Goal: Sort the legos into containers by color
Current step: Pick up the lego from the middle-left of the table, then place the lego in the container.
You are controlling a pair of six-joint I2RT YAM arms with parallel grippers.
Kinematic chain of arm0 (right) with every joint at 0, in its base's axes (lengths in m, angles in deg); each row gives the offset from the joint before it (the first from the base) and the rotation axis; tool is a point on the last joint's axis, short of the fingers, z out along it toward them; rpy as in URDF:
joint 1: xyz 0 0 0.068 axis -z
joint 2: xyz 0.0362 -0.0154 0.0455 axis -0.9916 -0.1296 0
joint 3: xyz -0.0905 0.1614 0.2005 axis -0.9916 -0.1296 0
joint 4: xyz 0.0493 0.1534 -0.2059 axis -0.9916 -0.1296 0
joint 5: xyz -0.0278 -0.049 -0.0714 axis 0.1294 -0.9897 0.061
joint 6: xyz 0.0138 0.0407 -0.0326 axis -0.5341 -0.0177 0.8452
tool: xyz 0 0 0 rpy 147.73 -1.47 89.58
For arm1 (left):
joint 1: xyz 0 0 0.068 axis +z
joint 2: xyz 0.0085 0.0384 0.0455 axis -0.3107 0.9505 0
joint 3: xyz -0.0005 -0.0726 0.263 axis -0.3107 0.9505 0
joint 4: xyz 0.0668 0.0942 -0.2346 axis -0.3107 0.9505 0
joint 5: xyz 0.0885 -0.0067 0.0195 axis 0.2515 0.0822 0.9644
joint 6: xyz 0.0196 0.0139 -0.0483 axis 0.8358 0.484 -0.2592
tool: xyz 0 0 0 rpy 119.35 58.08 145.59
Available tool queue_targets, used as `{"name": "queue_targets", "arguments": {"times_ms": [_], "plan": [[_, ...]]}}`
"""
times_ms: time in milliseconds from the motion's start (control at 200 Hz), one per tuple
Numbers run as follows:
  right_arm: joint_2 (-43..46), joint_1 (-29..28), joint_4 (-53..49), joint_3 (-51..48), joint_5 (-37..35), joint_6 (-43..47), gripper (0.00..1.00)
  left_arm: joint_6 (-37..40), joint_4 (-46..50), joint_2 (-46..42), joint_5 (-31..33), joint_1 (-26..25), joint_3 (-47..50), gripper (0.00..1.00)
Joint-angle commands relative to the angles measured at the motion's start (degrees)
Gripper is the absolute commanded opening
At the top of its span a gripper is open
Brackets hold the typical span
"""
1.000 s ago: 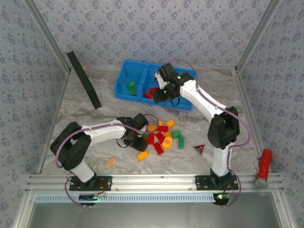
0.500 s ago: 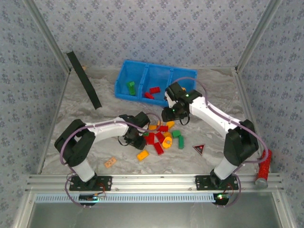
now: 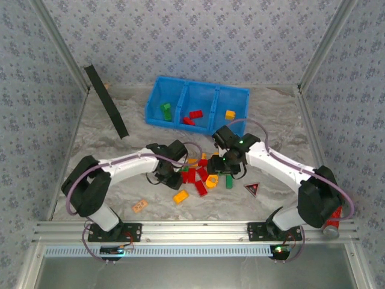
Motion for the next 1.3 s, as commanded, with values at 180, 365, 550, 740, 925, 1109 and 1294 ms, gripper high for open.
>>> {"name": "queue_targets", "arguments": {"times_ms": [180, 365, 550, 740, 925, 1109, 1294], "plan": [[0.3, -0.9, 2.8, -2.8, 1.4, -9.0, 0.63, 3.9, 6.5, -5.6, -5.6, 4.7, -6.7, 0.32], [-1.5, -1.9, 3.6, -3.2, 1.4, -11.7, 0.66, 4.8, 6.2, -4.7, -9.1, 14.4, -16.9, 0.32], [-4.0, -3.5, 4.3, -2.8, 0.6, -14.3, 0.67, 1.3, 1.0, 1.3, -10.1, 21.0, -27.2, 0.32], [-6.7, -5.8, 3.6, -2.4, -1.8, -16.3, 0.69, -0.1, 1.0, 11.9, -6.8, 23.6, -40.5, 0.32], [-8.1, -6.8, 4.8, -3.4, -3.2, -18.2, 0.71, -1.6, 1.7, 20.4, -2.0, 27.1, -49.8, 0.32], [-9.3, -6.7, 4.3, -2.2, -4.7, -17.1, 0.72, -2.1, 4.0, 29.4, -0.4, 29.1, -60.6, 0.32], [-11.8, -7.0, 4.9, -1.6, -5.1, -16.6, 0.72, -1.2, 8.6, 38.6, 0.3, 29.8, -70.8, 0.32]]}}
